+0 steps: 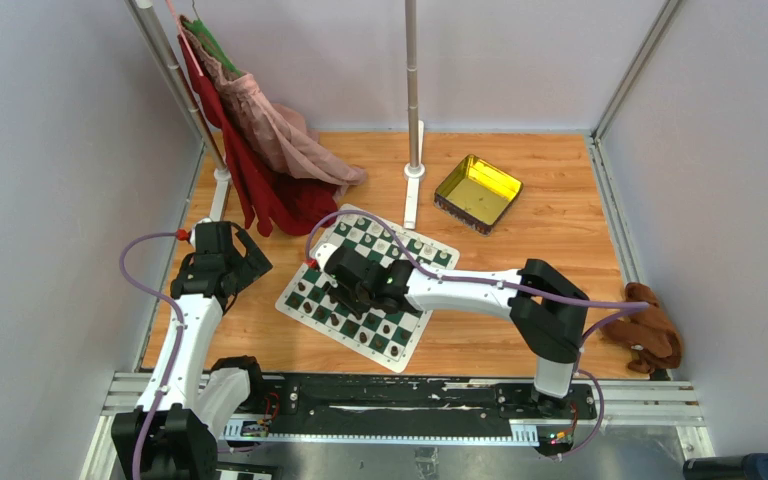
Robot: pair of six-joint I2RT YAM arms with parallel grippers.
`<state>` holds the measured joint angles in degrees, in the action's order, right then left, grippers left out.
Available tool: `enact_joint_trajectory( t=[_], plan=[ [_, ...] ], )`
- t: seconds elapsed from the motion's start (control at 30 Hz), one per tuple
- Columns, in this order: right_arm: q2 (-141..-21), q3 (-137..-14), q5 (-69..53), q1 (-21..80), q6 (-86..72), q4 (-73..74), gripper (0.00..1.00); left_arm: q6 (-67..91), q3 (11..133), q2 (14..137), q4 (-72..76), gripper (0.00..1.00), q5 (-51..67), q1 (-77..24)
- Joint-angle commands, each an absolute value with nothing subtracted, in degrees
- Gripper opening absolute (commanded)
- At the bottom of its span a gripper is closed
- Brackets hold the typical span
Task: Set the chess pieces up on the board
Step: Place the chess piece on the chessboard, then reset both arms
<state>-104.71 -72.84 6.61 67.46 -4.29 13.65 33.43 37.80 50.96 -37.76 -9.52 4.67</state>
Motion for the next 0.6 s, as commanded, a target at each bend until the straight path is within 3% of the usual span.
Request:
enact_joint_trajectory(
  t=[0.0, 0.23, 0.57],
  plan=[
    [-100.2, -76.6, 9.5, 65.9, -2.6, 15.3, 0.39, 33.5, 37.7, 50.2, -37.2, 1.00, -10.4, 4.5],
    [-96.2, -78.4, 15.0, 62.6, -2.7, 15.7, 0.39, 33.5, 37.9, 50.3, -37.2, 1.00, -10.4, 4.4],
    [-93.1, -78.8, 20.0, 47.9, -6.2, 15.6, 0.39, 33.4, 38.3, 50.9, -37.1, 1.00, -10.7, 4.5]
  ],
)
